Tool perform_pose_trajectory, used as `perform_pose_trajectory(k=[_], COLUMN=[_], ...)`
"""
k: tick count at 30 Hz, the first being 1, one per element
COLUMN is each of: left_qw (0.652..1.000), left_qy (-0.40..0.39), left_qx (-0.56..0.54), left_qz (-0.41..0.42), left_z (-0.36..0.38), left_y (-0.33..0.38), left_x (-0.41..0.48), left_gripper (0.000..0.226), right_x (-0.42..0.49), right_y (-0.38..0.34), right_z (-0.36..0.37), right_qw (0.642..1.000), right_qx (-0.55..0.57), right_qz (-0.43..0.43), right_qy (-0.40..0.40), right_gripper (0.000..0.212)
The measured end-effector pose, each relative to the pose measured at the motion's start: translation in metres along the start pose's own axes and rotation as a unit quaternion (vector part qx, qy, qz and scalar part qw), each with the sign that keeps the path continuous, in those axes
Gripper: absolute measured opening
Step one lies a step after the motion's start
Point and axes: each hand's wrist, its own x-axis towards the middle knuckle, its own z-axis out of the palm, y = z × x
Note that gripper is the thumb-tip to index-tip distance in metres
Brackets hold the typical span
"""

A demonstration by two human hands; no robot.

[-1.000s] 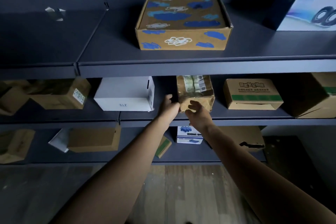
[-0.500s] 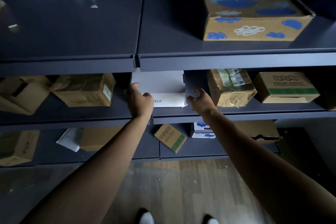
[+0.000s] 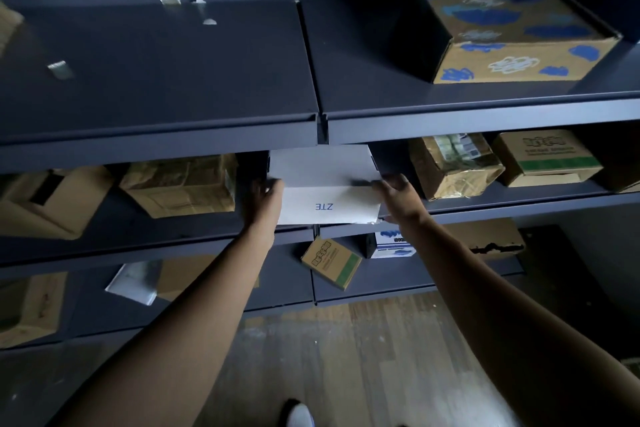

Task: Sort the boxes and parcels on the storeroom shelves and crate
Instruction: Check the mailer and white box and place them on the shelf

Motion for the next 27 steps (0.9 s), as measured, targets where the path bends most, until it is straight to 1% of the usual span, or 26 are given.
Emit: perform_pose_trajectory(k=[2, 4, 6, 9, 10, 11, 13, 15, 17, 18, 21, 23, 24, 25, 27], left_qw=[0.999, 0.999, 0.999, 0.998, 0.998, 0.997, 0.996, 0.997, 0.998, 0.998, 0.998, 0.998, 0.998, 0.999, 1.000], left_qy=[-0.013, -0.022, -0.029, -0.033, -0.035, -0.034, -0.025, -0.014, -0.011, -0.013, -0.016, -0.005, 0.006, 0.014, 0.001], left_qx=[-0.038, -0.042, -0.043, -0.053, -0.056, -0.059, -0.066, -0.065, -0.058, -0.056, -0.066, -0.063, -0.050, -0.036, -0.017], left_qz=[-0.020, -0.021, -0.018, -0.019, -0.025, -0.033, -0.049, -0.049, -0.036, -0.025, 0.004, 0.025, 0.028, 0.022, -0.021], left_z=[-0.006, -0.012, -0.018, -0.028, -0.032, -0.035, -0.041, -0.045, -0.047, -0.047, -0.044, -0.039, -0.035, -0.030, -0.017], left_y=[0.000, 0.002, 0.004, 0.008, 0.010, 0.012, 0.014, 0.018, 0.022, 0.025, 0.031, 0.034, 0.035, 0.036, 0.034], left_x=[-0.009, -0.021, -0.035, -0.061, -0.071, -0.081, -0.098, -0.116, -0.135, -0.146, -0.176, -0.193, -0.201, -0.209, -0.228], left_gripper=[0.017, 0.024, 0.026, 0.021, 0.023, 0.026, 0.027, 0.027, 0.034, 0.037, 0.040, 0.043, 0.050, 0.061, 0.086], right_x=[-0.012, -0.023, -0.036, -0.058, -0.065, -0.074, -0.091, -0.108, -0.120, -0.126, -0.143, -0.155, -0.161, -0.165, -0.176], right_y=[0.000, 0.000, -0.002, -0.007, -0.008, -0.010, -0.013, -0.019, -0.022, -0.022, -0.021, -0.020, -0.020, -0.019, -0.017], right_z=[-0.002, -0.009, -0.018, -0.035, -0.040, -0.047, -0.061, -0.079, -0.098, -0.106, -0.129, -0.140, -0.144, -0.147, -0.148], right_qw=[0.999, 0.997, 0.995, 0.989, 0.986, 0.984, 0.981, 0.977, 0.974, 0.973, 0.972, 0.973, 0.974, 0.977, 0.980], right_qx=[0.024, 0.060, 0.084, 0.117, 0.127, 0.127, 0.120, 0.120, 0.119, 0.118, 0.110, 0.109, 0.114, 0.120, 0.128], right_qz=[0.028, 0.048, 0.052, 0.062, 0.066, 0.070, 0.076, 0.076, 0.071, 0.067, 0.067, 0.077, 0.075, 0.074, 0.080], right_qy=[0.006, -0.003, -0.028, -0.068, -0.083, -0.101, -0.133, -0.158, -0.180, -0.186, -0.195, -0.190, -0.178, -0.161, -0.133], right_gripper=[0.030, 0.030, 0.033, 0.036, 0.037, 0.044, 0.064, 0.070, 0.080, 0.080, 0.059, 0.049, 0.044, 0.040, 0.040])
